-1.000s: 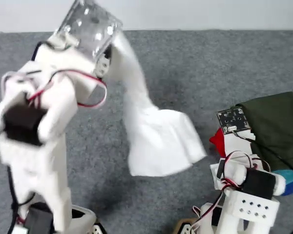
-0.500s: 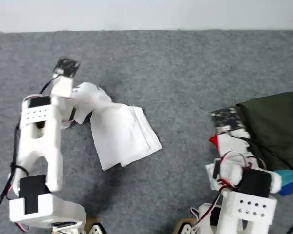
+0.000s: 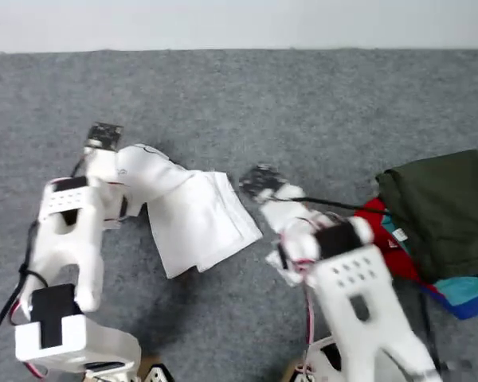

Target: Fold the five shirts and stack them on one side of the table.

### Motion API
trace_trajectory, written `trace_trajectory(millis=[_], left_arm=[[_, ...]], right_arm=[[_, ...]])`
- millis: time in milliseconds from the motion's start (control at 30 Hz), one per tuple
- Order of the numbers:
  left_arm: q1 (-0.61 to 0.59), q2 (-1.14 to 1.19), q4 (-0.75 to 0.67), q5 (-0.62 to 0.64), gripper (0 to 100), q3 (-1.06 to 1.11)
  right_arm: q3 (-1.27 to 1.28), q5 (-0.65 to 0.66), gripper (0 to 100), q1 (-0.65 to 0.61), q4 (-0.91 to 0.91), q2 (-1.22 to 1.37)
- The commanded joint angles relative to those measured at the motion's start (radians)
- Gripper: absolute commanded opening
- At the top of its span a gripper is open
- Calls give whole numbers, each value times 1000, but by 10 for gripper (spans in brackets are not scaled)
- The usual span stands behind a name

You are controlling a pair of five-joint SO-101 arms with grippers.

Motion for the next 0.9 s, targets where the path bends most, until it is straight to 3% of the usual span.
trace_trajectory(millis=[0, 100, 467, 867], left_arm=[[48, -9, -81, 8, 13, 25], [41, -17, -158, 9, 14, 54], [46, -9, -164, 9, 14, 62], [46, -9, -166, 9, 14, 62]], right_arm=[[-92, -86, 145, -82, -131, 170], [-195, -147, 172, -147, -177, 335], [-603, -155, 175, -197, -194, 855], [-681, -155, 172, -229, -194, 977]])
